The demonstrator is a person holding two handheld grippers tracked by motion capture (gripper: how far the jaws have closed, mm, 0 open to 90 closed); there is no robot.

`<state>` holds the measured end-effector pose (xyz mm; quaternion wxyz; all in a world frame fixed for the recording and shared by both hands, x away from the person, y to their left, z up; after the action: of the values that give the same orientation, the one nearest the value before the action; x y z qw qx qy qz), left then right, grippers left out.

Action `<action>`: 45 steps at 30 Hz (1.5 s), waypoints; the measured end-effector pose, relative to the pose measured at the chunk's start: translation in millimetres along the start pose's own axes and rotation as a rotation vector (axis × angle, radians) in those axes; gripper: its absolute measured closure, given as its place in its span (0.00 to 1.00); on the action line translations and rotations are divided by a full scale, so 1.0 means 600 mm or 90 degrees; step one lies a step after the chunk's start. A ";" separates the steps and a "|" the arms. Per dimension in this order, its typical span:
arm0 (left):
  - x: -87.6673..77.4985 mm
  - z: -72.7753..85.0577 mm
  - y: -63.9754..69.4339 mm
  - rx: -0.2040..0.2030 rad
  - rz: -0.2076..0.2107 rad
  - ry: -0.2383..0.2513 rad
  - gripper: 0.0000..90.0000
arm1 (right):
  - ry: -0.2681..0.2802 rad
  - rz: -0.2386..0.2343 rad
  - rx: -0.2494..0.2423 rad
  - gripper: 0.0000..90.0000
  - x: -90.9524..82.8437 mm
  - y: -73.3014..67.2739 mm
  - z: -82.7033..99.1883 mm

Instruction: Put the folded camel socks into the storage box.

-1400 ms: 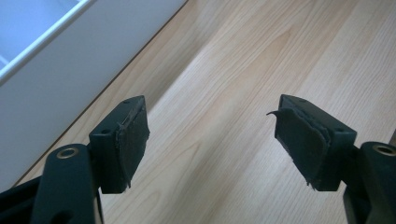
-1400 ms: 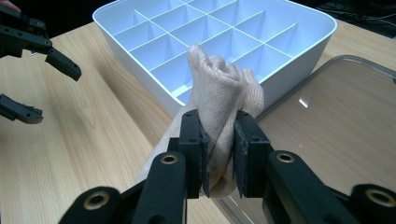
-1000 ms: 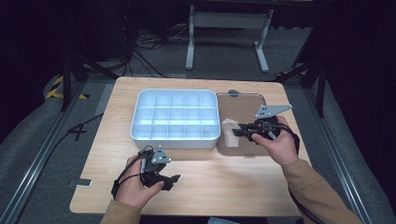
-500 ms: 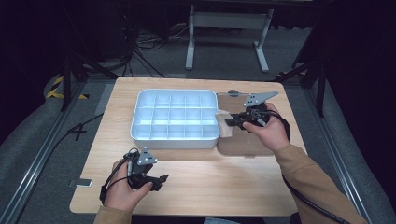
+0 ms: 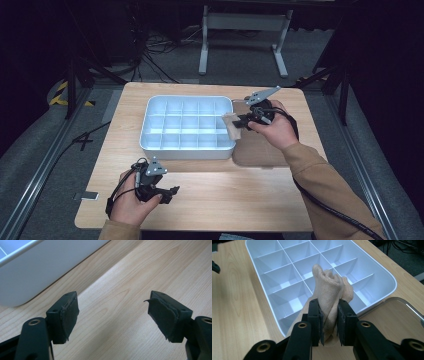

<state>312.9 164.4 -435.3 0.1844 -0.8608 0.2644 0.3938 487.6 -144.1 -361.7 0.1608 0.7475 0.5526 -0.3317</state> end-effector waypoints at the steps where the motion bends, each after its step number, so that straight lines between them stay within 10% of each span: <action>1: -0.001 0.000 -0.001 0.003 0.001 -0.002 0.28 | -0.005 0.002 -0.002 0.84 0.003 0.001 -0.002; 45: 0.015 -0.008 0.008 0.022 0.018 -0.014 0.28 | -0.276 0.048 0.002 0.85 0.125 -0.020 -0.008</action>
<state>317.5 155.4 -439.9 0.1963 -0.8494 0.2815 0.4009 490.5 -83.2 -407.0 0.2868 0.6790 0.4766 -0.4791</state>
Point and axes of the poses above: each handheld gripper's, and its own axes: x roughly forward along the jaws, z roughly out of its underside, y roughly to its right, the point moved 3 cm from there along x, roughly forward along the jaws, and after that the axes turned 11 degrees about -z, right-handed, at the moved point
